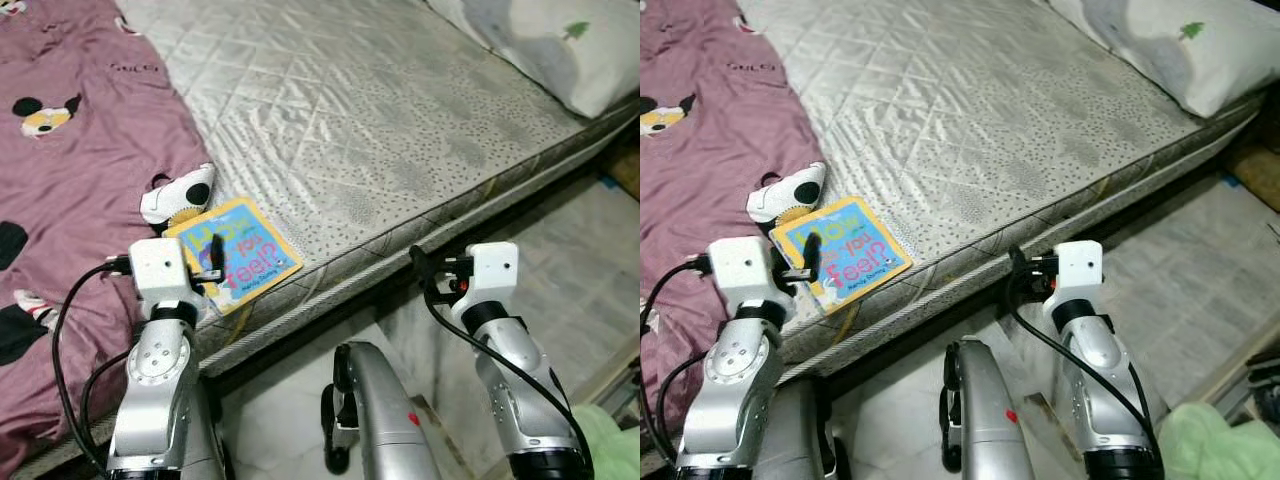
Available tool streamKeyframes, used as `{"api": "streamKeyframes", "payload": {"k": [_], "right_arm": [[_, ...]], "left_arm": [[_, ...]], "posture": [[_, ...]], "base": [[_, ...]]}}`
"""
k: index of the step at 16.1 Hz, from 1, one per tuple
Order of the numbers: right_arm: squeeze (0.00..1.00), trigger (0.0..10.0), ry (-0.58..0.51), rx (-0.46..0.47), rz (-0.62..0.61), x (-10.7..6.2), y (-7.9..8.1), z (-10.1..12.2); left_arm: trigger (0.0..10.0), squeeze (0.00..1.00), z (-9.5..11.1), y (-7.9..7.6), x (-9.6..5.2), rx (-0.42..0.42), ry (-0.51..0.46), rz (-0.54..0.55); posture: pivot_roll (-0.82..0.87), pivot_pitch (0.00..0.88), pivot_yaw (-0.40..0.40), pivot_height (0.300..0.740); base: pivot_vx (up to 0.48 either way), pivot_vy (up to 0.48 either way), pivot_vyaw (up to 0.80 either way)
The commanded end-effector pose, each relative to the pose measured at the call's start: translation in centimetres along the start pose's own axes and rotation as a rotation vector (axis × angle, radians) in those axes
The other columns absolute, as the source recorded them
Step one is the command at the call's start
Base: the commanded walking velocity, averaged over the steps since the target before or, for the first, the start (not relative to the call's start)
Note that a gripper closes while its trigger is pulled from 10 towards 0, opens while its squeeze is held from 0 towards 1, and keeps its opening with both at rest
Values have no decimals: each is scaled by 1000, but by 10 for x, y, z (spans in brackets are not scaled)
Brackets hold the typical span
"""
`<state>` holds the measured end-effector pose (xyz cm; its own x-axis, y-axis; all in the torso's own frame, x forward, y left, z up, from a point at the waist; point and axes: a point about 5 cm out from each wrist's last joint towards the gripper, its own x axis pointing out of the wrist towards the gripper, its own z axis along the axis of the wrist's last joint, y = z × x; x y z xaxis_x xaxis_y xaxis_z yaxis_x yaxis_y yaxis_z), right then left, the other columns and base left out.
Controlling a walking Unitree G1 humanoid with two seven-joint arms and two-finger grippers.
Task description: Clean up the room
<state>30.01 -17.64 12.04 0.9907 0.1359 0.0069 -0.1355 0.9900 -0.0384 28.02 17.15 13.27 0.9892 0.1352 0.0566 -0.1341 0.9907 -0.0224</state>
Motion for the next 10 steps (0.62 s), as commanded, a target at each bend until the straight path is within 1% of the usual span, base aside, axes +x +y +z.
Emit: {"api": "streamKeyframes", "payload": {"k": [1,2,4,6,8,9,10], "right_arm": [[0,10000,7,1,-9,-3,-2,-3],[0,10000,10,1,-10,-3,-2,-4],[0,10000,13,0,-10,-4,-2,-5],[0,10000,13,-1,-3,-4,-1,-5],[0,10000,23,-12,3,-4,0,-7],[0,10000,24,-13,4,-4,-1,-7],[0,10000,24,-15,1,-5,-1,-7]], "left_arm": [[10000,0,-9,7,-4,5,43,39],[10000,0,-9,10,-5,12,45,65],[10000,0,-12,14,-8,-1,64,105],[10000,0,-14,16,-9,12,72,119],[10000,0,-16,18,-10,-1,91,136],[10000,0,-20,20,-9,-21,115,158],[10000,0,-20,20,-9,-31,120,168]], "posture": [[-36,271,-52,566],[-35,272,-51,566],[-33,273,-49,566],[-33,274,-48,566],[-33,277,-49,556],[-36,281,-51,541],[-39,281,-51,531]], "base": [[0,0,0],[0,0,0],[0,0,0],[0,0,0],[0,0,0],[0,0,0],[0,0,0]]}}
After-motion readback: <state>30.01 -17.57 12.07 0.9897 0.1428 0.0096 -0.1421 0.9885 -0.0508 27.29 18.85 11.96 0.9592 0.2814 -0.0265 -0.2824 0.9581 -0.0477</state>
